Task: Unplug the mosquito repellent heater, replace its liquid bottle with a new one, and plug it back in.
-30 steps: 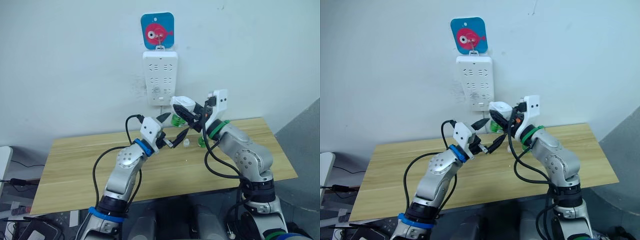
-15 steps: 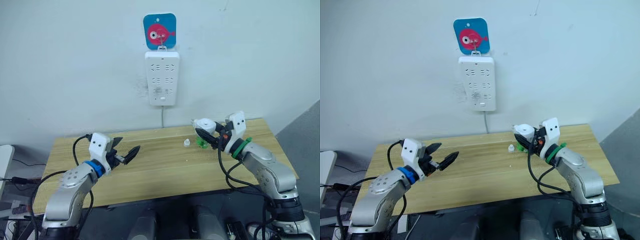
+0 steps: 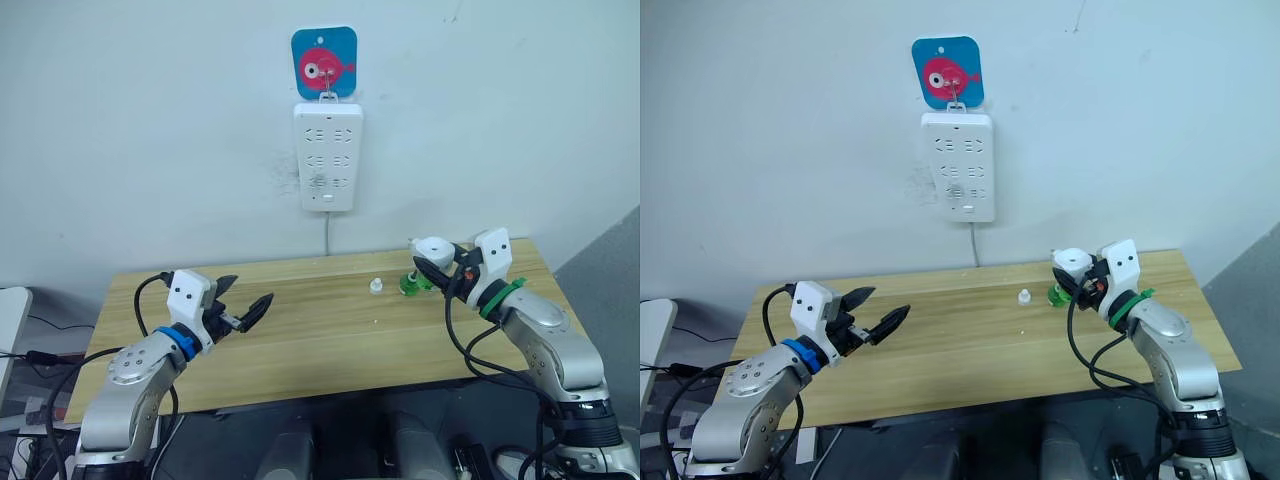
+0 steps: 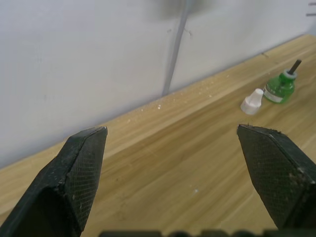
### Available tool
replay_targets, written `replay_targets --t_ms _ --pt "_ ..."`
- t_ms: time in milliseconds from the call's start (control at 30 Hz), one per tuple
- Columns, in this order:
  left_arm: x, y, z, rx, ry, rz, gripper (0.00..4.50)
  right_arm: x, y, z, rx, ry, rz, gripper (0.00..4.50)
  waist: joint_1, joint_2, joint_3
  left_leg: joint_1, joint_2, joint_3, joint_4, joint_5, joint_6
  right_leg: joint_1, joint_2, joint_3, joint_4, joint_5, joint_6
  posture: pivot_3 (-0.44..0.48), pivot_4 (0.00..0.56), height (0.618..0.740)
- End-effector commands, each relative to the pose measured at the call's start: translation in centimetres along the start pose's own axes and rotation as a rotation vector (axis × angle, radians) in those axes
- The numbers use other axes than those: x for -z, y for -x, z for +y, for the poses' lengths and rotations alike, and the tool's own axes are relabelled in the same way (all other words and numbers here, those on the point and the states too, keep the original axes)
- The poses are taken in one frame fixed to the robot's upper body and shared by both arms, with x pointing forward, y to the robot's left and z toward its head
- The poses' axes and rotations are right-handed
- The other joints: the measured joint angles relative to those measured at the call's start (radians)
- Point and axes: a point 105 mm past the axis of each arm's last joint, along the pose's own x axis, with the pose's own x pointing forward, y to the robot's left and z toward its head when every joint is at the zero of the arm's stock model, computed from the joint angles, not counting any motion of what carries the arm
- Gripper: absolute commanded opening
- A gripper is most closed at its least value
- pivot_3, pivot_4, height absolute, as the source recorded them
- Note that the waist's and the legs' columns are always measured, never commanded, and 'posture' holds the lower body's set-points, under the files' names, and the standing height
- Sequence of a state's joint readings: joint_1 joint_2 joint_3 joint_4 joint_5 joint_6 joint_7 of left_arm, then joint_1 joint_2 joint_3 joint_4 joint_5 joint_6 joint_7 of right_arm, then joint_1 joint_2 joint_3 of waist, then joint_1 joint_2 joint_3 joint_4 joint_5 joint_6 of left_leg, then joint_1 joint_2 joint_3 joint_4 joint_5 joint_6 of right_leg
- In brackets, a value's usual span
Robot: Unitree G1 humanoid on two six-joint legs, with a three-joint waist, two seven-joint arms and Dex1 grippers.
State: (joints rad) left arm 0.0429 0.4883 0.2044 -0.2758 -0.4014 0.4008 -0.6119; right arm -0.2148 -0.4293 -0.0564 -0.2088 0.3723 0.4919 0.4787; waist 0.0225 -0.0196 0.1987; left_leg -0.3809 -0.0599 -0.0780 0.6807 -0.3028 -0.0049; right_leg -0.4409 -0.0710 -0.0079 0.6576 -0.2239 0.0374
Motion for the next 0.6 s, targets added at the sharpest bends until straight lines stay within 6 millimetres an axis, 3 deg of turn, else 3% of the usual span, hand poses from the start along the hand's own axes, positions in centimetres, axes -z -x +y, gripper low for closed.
replay_targets --t_ms 33,600 --pt "-1.63 0.27 0.26 0.007 -0.023 -0.068 4.5 -1.81 0.32 0.09 0.004 0.028 -0.074 2.97 0.0 0.0 0.0 0.0 0.0 0.0 0.0 0.0 0.0 0.0 0.0 0.0 0.0 0.0 0.0 0.06 0.162 0.74" --pt "-2.58 -0.11 0.31 0.01 -0.042 -0.087 4.5 -2.27 0.22 0.27 0.026 0.009 -0.109 2.97 -0.001 0.0 0.0 0.0 0.0 0.0 0.0 0.0 0.0 0.0 0.0 0.0 0.0 0.0 0.0 0.047 0.168 0.74"
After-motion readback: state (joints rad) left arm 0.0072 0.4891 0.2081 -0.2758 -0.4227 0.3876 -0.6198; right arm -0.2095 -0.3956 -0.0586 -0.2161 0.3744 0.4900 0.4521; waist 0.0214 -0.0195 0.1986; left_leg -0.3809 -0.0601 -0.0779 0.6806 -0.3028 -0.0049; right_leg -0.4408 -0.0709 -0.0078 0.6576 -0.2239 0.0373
